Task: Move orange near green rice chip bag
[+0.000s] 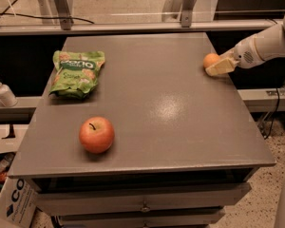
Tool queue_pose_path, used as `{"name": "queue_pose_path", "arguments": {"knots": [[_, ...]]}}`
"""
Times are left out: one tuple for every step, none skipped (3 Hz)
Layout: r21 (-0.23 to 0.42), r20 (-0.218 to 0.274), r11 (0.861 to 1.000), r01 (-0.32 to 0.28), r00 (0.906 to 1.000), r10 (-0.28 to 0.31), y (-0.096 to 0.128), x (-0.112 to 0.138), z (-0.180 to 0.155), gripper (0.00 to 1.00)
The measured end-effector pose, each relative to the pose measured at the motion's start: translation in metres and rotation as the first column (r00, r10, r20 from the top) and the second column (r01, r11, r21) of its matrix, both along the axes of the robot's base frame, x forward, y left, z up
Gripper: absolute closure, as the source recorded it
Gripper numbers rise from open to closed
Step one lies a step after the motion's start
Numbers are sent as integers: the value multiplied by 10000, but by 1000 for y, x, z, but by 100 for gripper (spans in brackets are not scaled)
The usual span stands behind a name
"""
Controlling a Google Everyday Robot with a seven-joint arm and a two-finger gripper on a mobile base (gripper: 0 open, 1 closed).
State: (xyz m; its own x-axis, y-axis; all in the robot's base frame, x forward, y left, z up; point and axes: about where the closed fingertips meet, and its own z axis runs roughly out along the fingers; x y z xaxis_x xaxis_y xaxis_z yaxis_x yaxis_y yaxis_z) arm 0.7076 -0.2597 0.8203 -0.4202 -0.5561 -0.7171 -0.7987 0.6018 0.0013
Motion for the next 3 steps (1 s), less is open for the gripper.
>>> {"name": "queue_pose_path", "arguments": {"knots": [[77,112,9998,-187,9998,186,6,-1,10,100],[-7,311,9976,-697,9971,697,20,-14,29,100],[-158,673,9865,-1630,9842,1637,50,-35,50,100]]}}
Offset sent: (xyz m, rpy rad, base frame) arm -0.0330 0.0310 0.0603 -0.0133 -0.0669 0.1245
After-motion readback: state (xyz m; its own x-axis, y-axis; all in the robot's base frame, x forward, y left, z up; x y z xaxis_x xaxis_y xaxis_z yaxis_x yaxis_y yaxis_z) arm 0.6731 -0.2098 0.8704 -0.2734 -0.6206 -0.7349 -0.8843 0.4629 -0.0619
